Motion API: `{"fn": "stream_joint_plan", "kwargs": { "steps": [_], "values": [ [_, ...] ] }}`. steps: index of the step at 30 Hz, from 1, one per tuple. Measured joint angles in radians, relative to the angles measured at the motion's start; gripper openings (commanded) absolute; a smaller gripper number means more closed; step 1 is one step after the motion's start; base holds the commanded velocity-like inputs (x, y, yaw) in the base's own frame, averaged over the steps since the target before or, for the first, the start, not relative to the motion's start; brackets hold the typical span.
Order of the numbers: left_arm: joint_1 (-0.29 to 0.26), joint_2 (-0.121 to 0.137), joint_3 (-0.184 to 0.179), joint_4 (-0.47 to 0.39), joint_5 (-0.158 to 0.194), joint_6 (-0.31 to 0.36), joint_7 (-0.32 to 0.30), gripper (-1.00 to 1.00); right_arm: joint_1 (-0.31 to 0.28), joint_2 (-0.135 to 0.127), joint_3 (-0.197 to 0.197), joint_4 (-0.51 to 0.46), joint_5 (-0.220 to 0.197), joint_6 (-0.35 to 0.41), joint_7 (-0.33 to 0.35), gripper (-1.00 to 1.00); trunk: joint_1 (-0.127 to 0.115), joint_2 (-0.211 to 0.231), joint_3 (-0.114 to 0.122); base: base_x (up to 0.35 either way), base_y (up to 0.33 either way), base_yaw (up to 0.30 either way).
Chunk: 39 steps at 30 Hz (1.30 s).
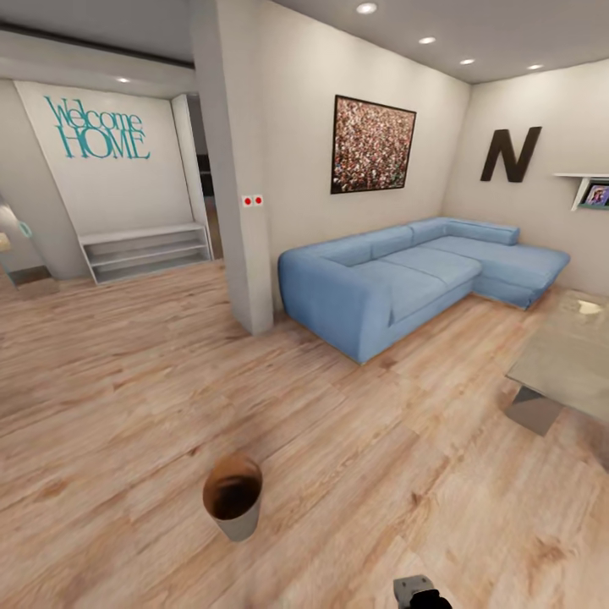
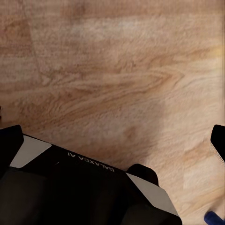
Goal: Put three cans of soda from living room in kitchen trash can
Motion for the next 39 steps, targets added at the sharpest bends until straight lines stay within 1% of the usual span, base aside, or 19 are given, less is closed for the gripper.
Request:
{"fn": "stream_joint_plan", "kwargs": {
  "steps": [5,7,9,11,12,14,20,23,26,28,39],
  "values": [
    [0.000,-0.001,-0.001,0.000,-0.001,-0.001,0.001,1.00,0.000,0.000,-0.002,0.000,-0.001,-0.001,0.000,1.00,0.000,0.000,0.000,0.260,0.087,0.000],
    [-0.011,-0.012,0.010,-0.011,0.011,0.010,0.012,1.00,0.011,-0.006,0.002,-0.011,0.011,0.011,0.011,1.00,0.009,0.000,0.000,0.000,0.000,0.000],
    [-0.023,-0.013,0.022,-0.023,0.022,0.021,0.023,1.00,0.022,-0.002,0.004,-0.022,0.012,0.022,0.022,1.00,-0.002,0.000,0.000,0.000,0.000,0.000],
    [-0.034,-0.013,0.033,-0.034,0.034,0.033,0.034,1.00,0.031,-0.002,0.004,-0.033,0.012,0.033,0.033,1.00,0.000,0.000,0.000,0.000,0.000,0.000],
    [-0.028,-0.013,0.035,-0.028,0.039,0.038,0.040,1.00,0.026,0.004,0.007,-0.039,0.012,0.027,0.027,1.00,0.000,0.000,0.000,0.000,0.000,0.000],
    [-0.017,-0.012,0.024,-0.017,0.027,0.044,0.045,1.00,0.023,0.009,0.008,-0.028,0.012,0.016,0.016,1.00,0.000,0.000,0.000,0.000,0.000,0.000],
    [0.017,-0.007,-0.006,0.017,-0.007,0.011,0.011,1.00,0.022,0.003,0.024,0.006,0.012,-0.013,0.001,1.00,0.000,0.000,0.000,0.000,0.000,0.000],
    [0.034,-0.006,-0.009,0.034,-0.024,-0.006,-0.005,1.00,0.022,0.002,0.038,0.023,0.012,-0.016,-0.001,1.00,0.000,0.000,0.000,0.022,0.000,0.000],
    [0.045,-0.005,-0.009,0.051,-0.026,-0.021,-0.021,1.00,0.022,0.002,0.045,0.026,0.012,-0.016,-0.001,1.00,0.000,0.000,0.000,0.156,0.000,0.000],
    [0.046,-0.005,-0.007,0.052,-0.028,-0.016,-0.021,1.00,0.021,0.002,0.048,0.027,0.012,-0.017,-0.001,1.00,0.000,0.000,0.000,0.262,0.000,0.000],
    [0.053,-0.005,0.055,-0.010,-0.029,0.046,-0.010,1.00,0.021,0.002,0.052,0.027,0.012,-0.016,-0.002,1.00,0.000,0.000,0.000,0.328,0.000,0.000]
  ]
}}
